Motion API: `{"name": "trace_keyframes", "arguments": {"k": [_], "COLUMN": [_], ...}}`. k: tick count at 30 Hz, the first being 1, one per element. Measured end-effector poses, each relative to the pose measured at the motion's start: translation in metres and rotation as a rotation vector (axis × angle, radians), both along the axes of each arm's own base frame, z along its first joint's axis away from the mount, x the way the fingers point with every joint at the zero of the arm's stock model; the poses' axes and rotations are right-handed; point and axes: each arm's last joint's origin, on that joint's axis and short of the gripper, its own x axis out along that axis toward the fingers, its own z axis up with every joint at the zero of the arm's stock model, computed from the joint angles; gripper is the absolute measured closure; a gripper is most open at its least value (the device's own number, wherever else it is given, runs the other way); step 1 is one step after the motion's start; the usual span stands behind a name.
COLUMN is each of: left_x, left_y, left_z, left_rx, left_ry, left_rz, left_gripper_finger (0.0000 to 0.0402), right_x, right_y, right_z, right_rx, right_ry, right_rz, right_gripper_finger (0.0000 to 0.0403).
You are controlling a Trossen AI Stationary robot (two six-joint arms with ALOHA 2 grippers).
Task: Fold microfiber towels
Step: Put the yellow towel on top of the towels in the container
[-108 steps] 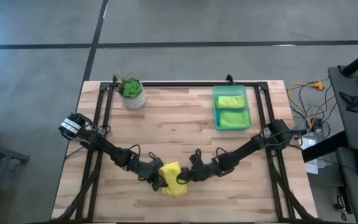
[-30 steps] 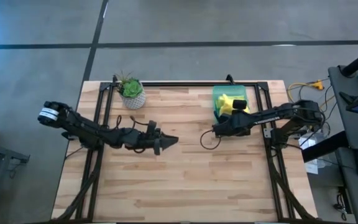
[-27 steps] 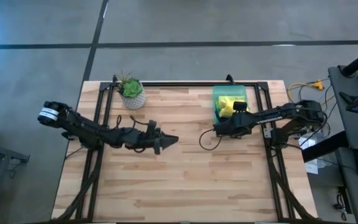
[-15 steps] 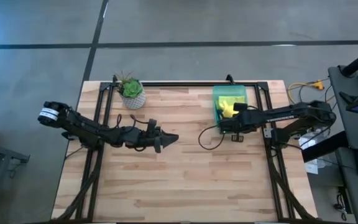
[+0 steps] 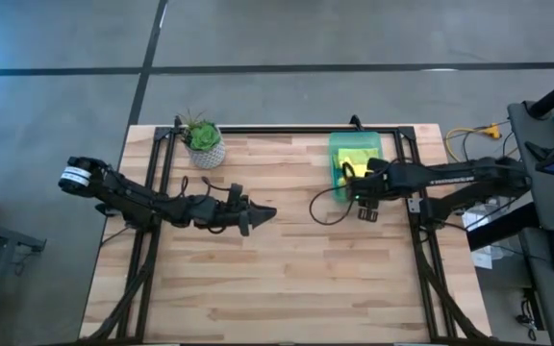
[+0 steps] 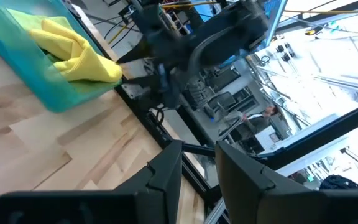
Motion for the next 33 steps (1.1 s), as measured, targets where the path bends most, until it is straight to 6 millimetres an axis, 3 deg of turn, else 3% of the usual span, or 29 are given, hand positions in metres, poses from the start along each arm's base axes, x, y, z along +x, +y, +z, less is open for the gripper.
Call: {"name": "trace_keyframes", "arguments": {"k": [5, 10, 12, 18, 24, 33], "left_x": [0.0, 0.001, 0.001, 0.001, 0.001, -0.002], "left_y": [0.001, 0.001, 0.001, 0.001, 0.001, 0.001], "left_z": [-0.001, -0.002, -0.002, -0.002, -0.002, -0.008], "left_rx": [0.001, 0.002, 0.003, 0.002, 0.002, 0.006], "left_ry": [0.005, 0.012, 0.014, 0.013, 0.013, 0.036], "left_rz": [0.003, 0.005, 0.005, 0.004, -0.001, -0.007], "left_gripper_finger": [0.0318, 0.0318, 0.0318, 0.0318, 0.0318, 0.0318], "right_x": [-0.006, -0.015, -0.013, 0.009, 0.032, 0.036], "right_y": [-0.011, -0.039, -0.048, -0.061, -0.053, -0.048], "right_z": [0.026, 0.022, 0.019, -0.001, -0.025, 0.001], "right_rx": [-0.022, -0.002, -0.006, 0.012, 0.146, 0.148], "right_ry": [-0.175, -0.21, -0.232, -0.203, -0.096, -0.226], "right_rz": [-0.097, -0.258, -0.31, -0.295, -0.219, -0.205], "right_gripper_finger": [0.0248, 0.0366, 0.0383, 0.0394, 0.0394, 0.0394]}}
